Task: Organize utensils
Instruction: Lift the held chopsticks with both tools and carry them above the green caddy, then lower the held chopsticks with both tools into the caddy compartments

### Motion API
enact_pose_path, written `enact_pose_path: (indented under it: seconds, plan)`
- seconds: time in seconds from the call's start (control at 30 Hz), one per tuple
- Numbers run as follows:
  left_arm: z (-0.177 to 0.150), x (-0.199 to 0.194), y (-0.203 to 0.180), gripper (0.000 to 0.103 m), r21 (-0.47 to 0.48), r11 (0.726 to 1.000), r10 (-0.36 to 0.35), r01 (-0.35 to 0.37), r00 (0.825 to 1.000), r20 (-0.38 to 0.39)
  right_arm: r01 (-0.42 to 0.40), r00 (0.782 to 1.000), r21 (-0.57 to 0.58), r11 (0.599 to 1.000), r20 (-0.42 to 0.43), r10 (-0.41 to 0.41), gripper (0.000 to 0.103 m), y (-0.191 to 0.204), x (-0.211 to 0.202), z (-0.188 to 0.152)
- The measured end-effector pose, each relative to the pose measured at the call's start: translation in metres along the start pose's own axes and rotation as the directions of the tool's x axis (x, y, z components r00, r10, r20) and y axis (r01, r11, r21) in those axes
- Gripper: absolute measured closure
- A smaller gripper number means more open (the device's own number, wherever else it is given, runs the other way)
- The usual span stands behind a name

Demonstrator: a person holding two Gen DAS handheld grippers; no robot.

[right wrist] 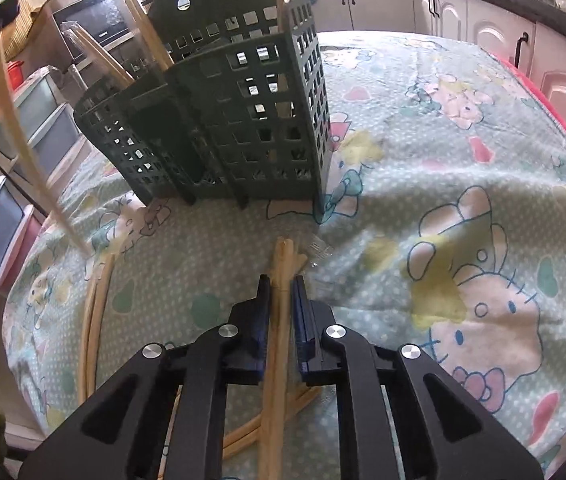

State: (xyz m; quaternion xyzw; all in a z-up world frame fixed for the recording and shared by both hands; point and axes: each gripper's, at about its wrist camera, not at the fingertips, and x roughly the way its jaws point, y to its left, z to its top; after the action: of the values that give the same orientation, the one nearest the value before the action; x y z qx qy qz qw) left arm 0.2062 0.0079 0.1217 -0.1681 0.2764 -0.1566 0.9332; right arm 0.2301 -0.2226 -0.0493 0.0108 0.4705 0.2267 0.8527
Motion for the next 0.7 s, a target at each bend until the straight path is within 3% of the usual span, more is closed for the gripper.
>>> enact_pose_path:
  seconds: [0.17, 0.37, 0.53, 0.7]
  plan:
    - [0.012, -0.001, -0.006, 0.101, 0.011, 1.000, -0.015, 0.015, 1.000, 0.014, -0.031, 0.999, -0.010, 0.999, 0.037, 0.031, 0.093, 0.003, -0.016, 0.005]
    - [0.026, 0.001, -0.014, 0.101, 0.025, 0.999, -0.040, 0.039, 0.999, 0.019, -0.088, 0.986, -0.025, 0.996, 0.142, 0.090, 0.097, 0.011, -0.057, 0.020]
    - [0.040, -0.002, -0.024, 0.101, 0.048, 0.997, -0.059, 0.057, 0.997, 0.041, -0.115, 0.962, -0.050, 0.992, 0.242, 0.123, 0.097, 0.018, -0.092, 0.039]
    - [0.054, -0.008, -0.034, 0.101, 0.076, 0.995, -0.070, 0.064, 0.995, 0.069, -0.129, 0.914, -0.066, 0.990, 0.379, 0.144, 0.097, 0.021, -0.127, 0.065]
